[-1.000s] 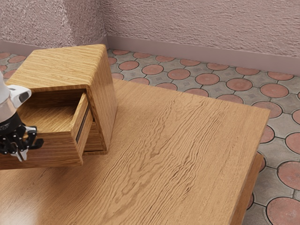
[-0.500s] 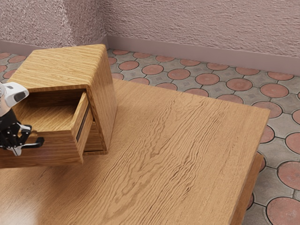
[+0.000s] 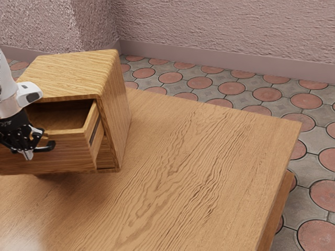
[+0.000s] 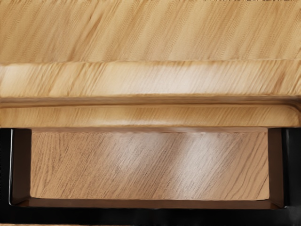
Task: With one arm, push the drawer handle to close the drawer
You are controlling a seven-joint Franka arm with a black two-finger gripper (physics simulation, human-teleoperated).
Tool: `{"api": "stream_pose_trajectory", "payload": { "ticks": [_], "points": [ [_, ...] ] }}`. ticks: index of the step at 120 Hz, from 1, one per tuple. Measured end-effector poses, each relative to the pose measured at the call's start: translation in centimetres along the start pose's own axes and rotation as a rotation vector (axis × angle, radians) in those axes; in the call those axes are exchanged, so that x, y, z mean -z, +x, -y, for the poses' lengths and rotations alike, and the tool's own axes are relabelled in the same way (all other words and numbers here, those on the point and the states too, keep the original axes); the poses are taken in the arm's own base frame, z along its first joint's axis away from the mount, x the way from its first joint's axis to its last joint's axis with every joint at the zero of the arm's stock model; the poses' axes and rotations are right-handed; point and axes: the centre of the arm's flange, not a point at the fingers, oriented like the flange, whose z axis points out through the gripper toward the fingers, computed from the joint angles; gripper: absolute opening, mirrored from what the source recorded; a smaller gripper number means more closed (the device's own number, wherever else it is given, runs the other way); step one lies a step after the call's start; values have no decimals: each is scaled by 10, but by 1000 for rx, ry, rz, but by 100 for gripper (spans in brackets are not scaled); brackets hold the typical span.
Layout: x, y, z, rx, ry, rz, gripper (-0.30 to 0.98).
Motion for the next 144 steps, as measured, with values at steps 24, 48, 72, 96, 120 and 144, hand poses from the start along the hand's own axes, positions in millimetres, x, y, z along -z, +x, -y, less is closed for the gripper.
{"api": "stream_pose_trajectory", "payload": {
  "ticks": [24, 48, 72, 96, 120, 144],
  "points": [
    [-1, 18, -2, -37, 4, 6, -10],
    [-7, 39, -3, -59, 9, 18, -10],
    [-12, 59, -5, -80, 12, 27, -10],
    [-15, 82, -5, -90, 15, 30, -10],
    [-20, 103, -6, -105, 28, 39, -10],
    [-21, 118, -6, -112, 35, 41, -10]
  ]
}}
